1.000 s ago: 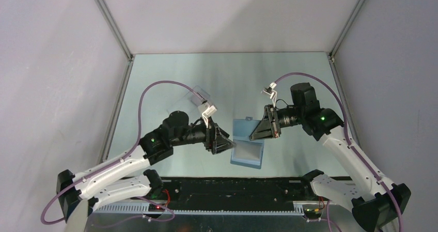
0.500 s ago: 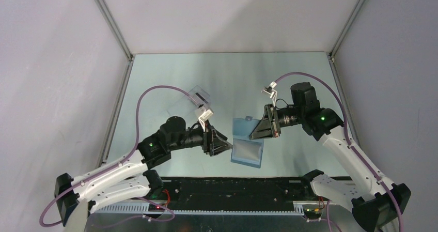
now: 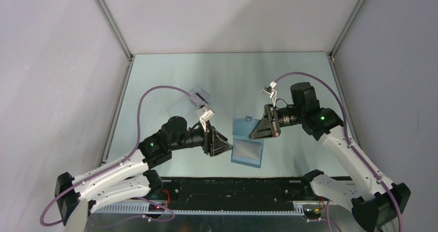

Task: Put the credit cards into the card holder
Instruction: Open the card holder.

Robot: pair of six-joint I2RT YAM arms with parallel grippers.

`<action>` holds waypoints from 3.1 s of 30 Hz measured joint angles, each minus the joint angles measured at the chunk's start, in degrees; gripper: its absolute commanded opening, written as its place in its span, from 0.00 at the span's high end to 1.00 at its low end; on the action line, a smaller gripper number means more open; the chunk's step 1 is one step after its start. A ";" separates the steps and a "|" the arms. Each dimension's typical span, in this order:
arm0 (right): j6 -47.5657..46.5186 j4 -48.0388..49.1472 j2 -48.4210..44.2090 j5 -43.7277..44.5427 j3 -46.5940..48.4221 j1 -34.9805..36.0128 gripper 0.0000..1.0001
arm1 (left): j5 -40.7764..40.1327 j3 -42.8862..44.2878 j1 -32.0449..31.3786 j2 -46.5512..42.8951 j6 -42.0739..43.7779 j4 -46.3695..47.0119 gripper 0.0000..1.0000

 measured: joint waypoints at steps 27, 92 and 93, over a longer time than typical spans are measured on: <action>0.07 -0.44 1.27 -1.16 0.00 1.64 1.00 | 1.46 1.29 -0.15 0.35 -1.01 5.77 0.44; 16.76 16.72 -1.92 -7.32 -3.26 2.78 0.85 | 4.37 1.27 -1.38 4.46 -4.52 25.77 0.86; 16.92 16.92 -1.92 -7.30 -3.26 2.78 0.84 | 4.59 1.27 -1.38 4.90 -4.79 25.90 0.91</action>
